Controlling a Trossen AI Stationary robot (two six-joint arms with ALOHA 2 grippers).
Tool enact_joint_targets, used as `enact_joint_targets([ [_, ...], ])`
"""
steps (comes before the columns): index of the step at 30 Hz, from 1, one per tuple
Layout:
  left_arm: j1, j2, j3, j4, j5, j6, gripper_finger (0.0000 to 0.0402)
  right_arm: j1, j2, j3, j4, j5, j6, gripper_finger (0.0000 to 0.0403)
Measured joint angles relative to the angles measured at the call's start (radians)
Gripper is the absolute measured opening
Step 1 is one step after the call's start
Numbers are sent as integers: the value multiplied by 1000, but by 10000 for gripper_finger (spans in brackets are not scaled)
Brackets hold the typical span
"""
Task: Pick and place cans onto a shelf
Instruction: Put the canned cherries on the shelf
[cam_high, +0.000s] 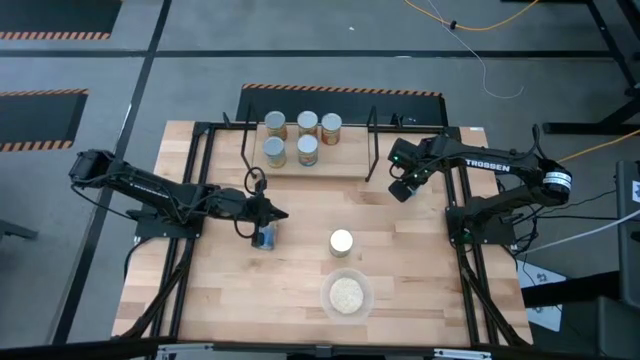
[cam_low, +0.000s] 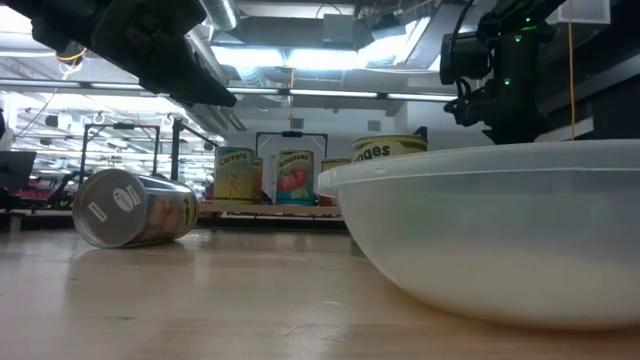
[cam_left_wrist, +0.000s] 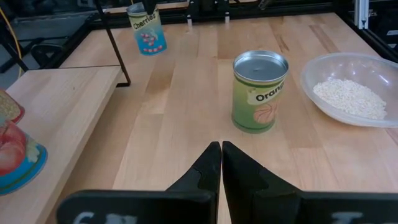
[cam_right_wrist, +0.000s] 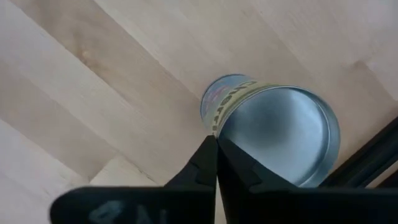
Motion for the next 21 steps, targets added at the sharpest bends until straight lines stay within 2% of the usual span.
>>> enact_joint_targets([
  [13, 0, 0, 0, 0, 0, 0, 9, 0, -1, 8, -45, 0, -75, 2],
  [21, 0, 0, 0, 0, 0, 0, 9, 0, -1, 102, -129, 0, -120, 2],
])
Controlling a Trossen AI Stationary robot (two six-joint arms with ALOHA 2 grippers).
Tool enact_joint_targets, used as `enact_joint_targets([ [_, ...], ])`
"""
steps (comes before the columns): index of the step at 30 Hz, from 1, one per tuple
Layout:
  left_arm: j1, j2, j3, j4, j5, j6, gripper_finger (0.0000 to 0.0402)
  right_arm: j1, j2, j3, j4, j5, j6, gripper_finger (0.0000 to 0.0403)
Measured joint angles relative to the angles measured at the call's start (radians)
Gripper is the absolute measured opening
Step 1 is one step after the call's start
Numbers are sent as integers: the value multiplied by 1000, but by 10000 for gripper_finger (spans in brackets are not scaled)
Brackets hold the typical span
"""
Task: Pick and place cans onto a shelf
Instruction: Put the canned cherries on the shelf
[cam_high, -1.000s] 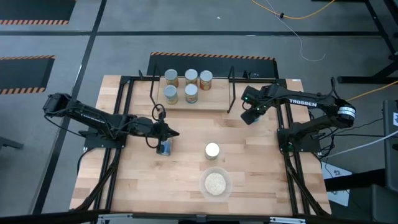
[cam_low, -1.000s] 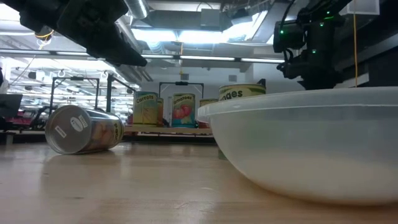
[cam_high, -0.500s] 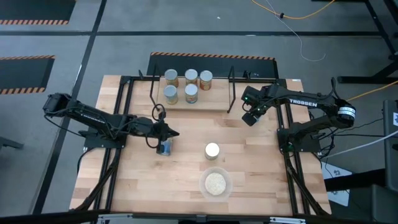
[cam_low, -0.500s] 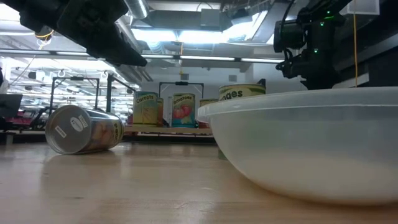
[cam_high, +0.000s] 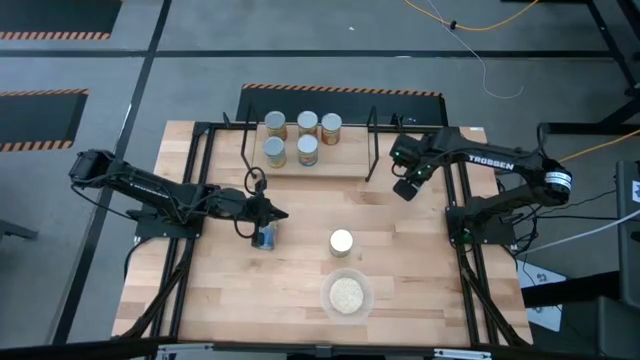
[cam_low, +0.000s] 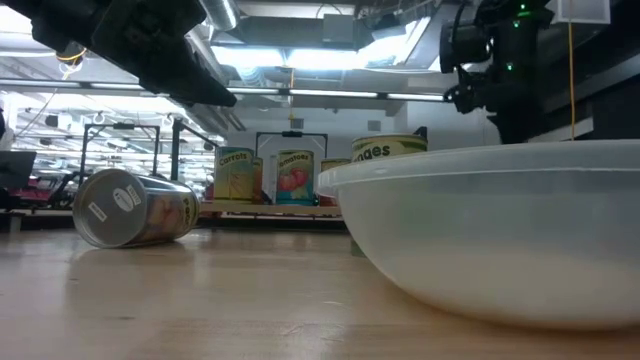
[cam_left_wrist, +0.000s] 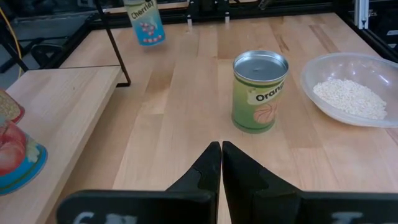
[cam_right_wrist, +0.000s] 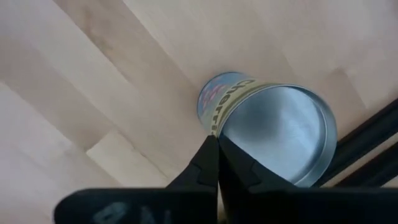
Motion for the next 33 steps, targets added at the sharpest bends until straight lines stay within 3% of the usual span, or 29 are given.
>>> enact_joint_targets([
  [7, 0, 0, 0, 0, 0, 0, 9, 0, 0, 150, -120, 14, -60, 1],
  [16, 0, 0, 0, 0, 0, 0, 9, 0, 0, 429, -251, 218, -163, 1],
  [25, 0, 0, 0, 0, 0, 0, 9, 0, -1, 667, -188, 257, -402, 3],
  [33, 0, 0, 0, 0, 0, 0, 9, 0, 0, 751, 1, 215, -578, 4],
])
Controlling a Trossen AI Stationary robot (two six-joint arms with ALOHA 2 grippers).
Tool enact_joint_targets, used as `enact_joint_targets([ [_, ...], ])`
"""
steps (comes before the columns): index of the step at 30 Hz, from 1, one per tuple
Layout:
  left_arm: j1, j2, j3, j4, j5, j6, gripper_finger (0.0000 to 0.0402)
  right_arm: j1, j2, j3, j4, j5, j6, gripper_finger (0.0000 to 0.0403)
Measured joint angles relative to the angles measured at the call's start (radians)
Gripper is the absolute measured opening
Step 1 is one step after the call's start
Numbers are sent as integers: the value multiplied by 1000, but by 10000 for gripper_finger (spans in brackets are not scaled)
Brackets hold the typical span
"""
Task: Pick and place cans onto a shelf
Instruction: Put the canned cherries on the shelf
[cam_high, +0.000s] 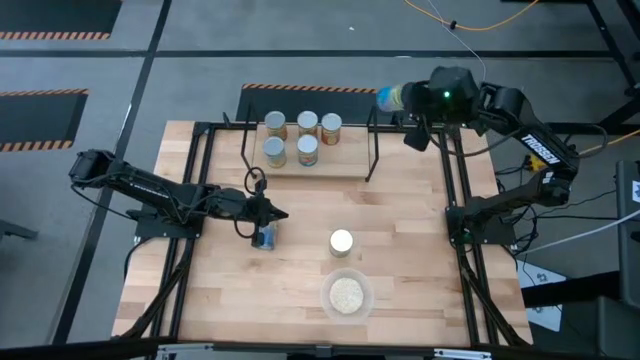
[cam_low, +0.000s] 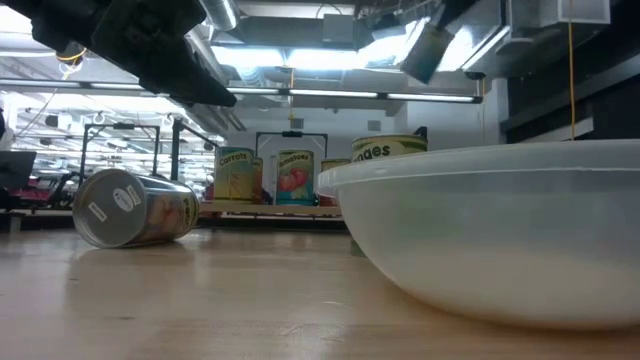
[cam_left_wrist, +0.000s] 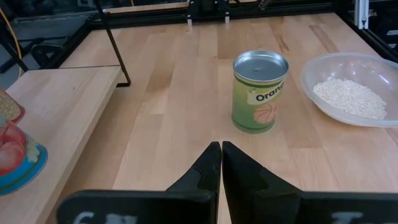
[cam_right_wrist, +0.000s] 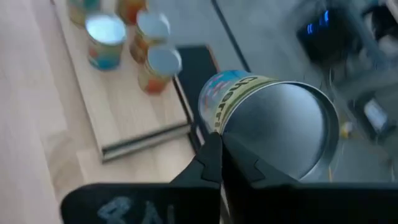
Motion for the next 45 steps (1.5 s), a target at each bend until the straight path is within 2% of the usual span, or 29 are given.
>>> enact_joint_targets([
  [4, 0, 0, 0, 0, 0, 0, 9, 0, 7, 1, 93, -102, -76, 3],
  [8, 0, 0, 0, 0, 0, 0, 9, 3, 36, 1, 151, -152, -123, 3],
  [14, 0, 0, 0, 0, 0, 0, 9, 2, 118, 1, 160, -200, -128, 2],
  [23, 0, 0, 0, 0, 0, 0, 9, 3, 265, 1, 157, -368, -128, 1],
  [33, 0, 0, 0, 0, 0, 0, 9, 3, 407, 1, 38, -373, -128, 2],
  [45, 0, 0, 0, 0, 0, 0, 9, -1, 526, 1, 39, -349, -184, 2],
])
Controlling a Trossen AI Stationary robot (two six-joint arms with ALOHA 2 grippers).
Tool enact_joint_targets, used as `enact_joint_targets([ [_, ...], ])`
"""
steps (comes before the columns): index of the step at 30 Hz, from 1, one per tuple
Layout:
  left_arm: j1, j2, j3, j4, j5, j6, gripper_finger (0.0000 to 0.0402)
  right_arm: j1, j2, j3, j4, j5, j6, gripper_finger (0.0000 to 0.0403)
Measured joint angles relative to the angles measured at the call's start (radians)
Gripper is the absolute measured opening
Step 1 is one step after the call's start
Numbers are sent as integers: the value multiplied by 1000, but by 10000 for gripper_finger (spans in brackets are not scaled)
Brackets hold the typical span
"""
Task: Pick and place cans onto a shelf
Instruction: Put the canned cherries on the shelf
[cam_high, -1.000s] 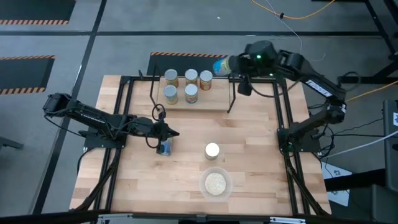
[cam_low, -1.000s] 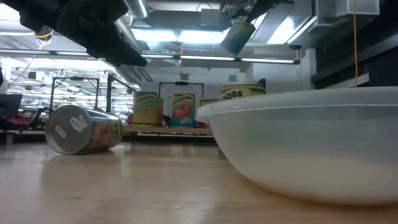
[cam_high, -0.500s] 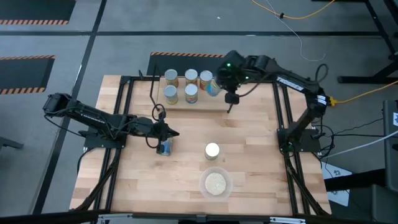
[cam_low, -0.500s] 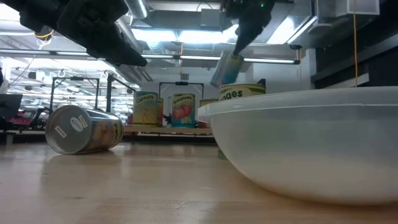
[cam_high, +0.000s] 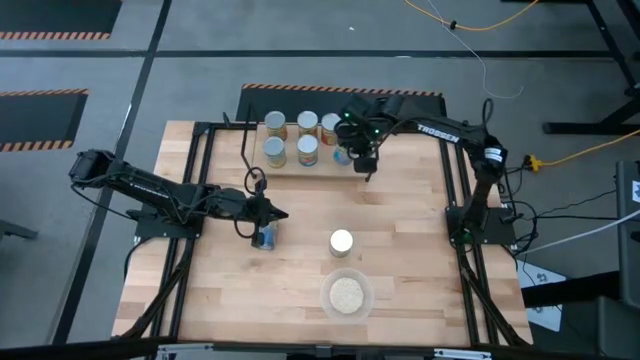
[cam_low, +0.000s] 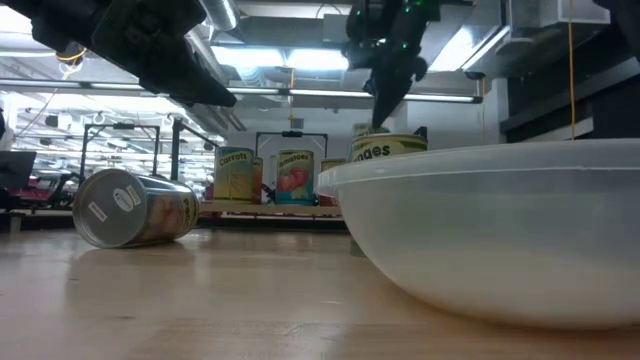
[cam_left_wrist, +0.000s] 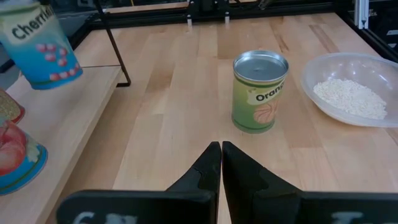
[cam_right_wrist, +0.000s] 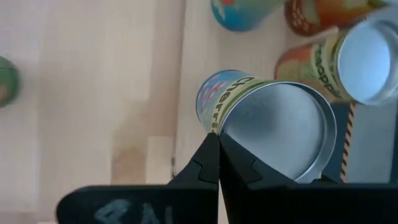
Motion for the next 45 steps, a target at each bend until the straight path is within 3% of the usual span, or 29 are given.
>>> enact_joint_targets([
  [7, 0, 0, 0, -4, 0, 8, 9, -24, 51, 0, 5, 89, 0, 4],
  [33, 0, 0, 0, -4, 0, 8, 9, -174, 100, 0, 70, 86, -78, 6],
  [45, 0, 0, 0, -4, 0, 8, 9, -181, 100, 0, 70, 56, -73, 7],
])
